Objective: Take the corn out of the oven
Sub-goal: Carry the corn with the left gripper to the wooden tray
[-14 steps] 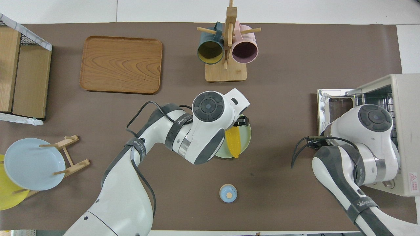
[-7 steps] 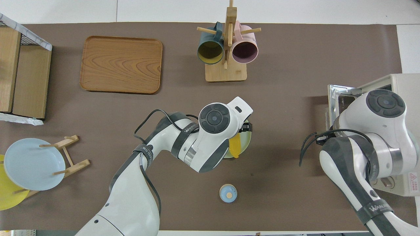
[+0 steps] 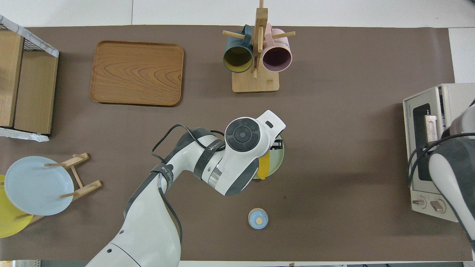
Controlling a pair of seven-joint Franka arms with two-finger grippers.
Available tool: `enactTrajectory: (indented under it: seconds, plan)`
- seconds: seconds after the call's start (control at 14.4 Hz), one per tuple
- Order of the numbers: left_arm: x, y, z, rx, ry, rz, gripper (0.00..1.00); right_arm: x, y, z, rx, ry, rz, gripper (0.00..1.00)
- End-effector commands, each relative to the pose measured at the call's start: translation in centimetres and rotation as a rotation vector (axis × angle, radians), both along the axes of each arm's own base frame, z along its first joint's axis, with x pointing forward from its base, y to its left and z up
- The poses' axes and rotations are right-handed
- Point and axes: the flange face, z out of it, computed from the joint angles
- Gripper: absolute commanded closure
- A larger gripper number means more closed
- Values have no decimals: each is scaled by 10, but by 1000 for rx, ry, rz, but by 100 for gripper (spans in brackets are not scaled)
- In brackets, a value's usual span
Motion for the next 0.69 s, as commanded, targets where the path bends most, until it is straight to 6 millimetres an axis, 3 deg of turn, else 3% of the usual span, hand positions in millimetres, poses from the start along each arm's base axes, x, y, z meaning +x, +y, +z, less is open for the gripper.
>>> enactTrajectory:
  seconds: [0.0,0.14,0.35,0.55,0.62]
  plan:
    - [-2,9,-3,2,5,22,100,1,-22,5,-20,8,35,100]
    - [2,10,1,7,11,25,100,1,-18,9,-13,-1,33,100]
    - [21,18,32,19,33,35,100,7,-4,15,29,-27,28,100]
    - [59,71,78,21,30,97,100,13,15,26,139,-66,-16,100]
    - [71,86,85,23,27,99,100,20,36,35,146,-67,-27,100]
